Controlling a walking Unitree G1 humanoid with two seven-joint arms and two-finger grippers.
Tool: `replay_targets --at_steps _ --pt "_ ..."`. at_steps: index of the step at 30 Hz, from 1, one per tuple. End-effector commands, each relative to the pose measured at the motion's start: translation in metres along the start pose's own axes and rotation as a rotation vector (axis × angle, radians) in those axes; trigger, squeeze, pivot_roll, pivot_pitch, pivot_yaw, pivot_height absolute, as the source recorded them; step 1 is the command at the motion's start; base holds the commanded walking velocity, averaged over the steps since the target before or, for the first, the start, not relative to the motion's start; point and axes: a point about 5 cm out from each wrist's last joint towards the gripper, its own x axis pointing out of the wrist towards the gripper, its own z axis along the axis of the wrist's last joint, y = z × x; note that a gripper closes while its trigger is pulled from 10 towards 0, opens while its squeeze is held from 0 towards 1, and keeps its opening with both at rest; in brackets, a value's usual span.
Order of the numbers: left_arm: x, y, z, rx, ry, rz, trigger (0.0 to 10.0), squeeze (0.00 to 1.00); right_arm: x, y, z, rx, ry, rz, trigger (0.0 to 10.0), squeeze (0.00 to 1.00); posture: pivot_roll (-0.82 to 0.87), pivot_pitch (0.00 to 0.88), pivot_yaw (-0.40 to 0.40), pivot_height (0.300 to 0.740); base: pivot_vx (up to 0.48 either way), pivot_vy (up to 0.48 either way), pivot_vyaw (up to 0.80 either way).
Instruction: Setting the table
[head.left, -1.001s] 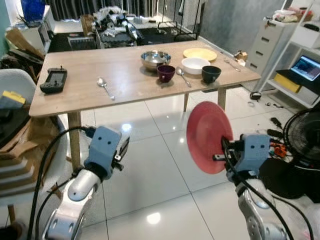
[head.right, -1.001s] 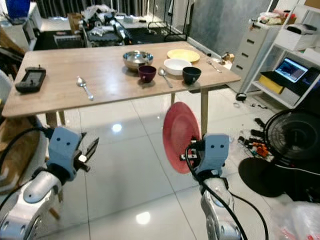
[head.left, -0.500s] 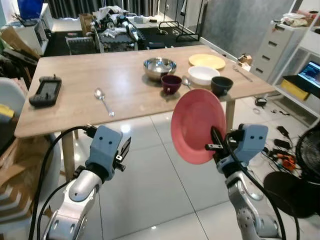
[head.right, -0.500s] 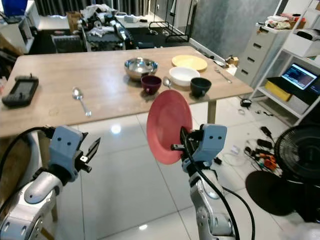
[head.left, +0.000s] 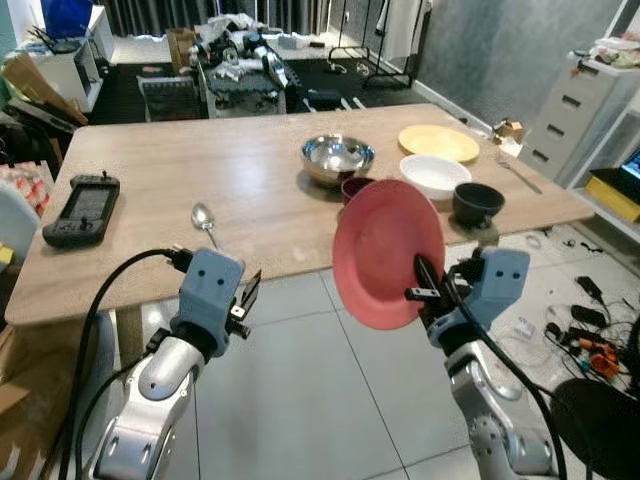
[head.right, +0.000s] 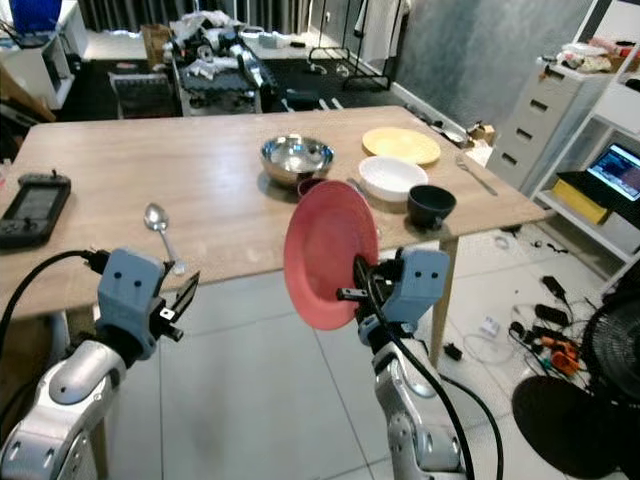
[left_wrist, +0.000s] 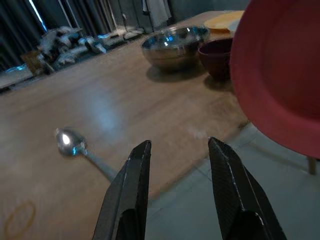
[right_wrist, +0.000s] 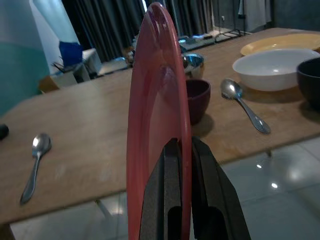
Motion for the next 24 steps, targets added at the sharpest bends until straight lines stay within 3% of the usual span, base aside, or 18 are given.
replay_targets --at_steps 1,5,8,11,14,17,18,24 --pt "0.0 -0.004 -0.005 0.0 0.019 -0.013 10.0 0.0 -0.001 0.0 0.004 0.041 -0.008 0.015 10.0 0.0 0.1 0.053 0.03 0.74 0.48 0.0 0.0" --pt "0.0 -0.005 -0.004 0.001 0.017 -0.012 10.0 0.0 -0.002 0.015 0.006 0.168 0.0 0.131 10.0 0.0 0.1 0.052 0.029 0.74 0.48 0.0 0.0" --pt "0.001 -0.005 -0.004 0.004 0.016 -0.013 10.0 0.0 -0.007 0.038 0.009 0.268 0.023 0.301 10.0 0.0 0.1 0.053 0.031 0.74 0.48 0.0 0.0" --pt "0.001 -0.005 -0.004 0.004 0.016 -0.013 10.0 0.0 -0.008 0.047 0.008 0.294 0.034 0.334 10.0 0.0 0.1 0.054 0.031 0.74 0.48 0.0 0.0" --pt "0.001 -0.006 -0.004 0.004 0.015 -0.013 10.0 0.0 -0.009 0.059 0.005 0.322 0.051 0.354 10.0 0.0 0.1 0.054 0.031 0.74 0.48 0.0 0.0" --pt "0.002 -0.006 -0.004 0.004 0.013 -0.013 10.0 0.0 -0.006 0.061 0.0 0.331 0.063 0.313 10.0 0.0 0.1 0.056 0.03 0.74 0.48 0.0 0.0" --pt "0.002 -0.007 -0.003 0.004 0.012 -0.013 10.0 0.0 0.0 0.062 -0.005 0.358 0.077 0.246 10.0 0.0 0.1 0.056 0.03 0.74 0.48 0.0 0.0" --pt "0.002 -0.007 -0.003 0.009 0.012 -0.015 10.0 0.0 0.002 0.067 -0.01 0.423 0.108 0.221 10.0 0.0 0.1 0.056 0.03 0.74 0.48 0.0 0.0"
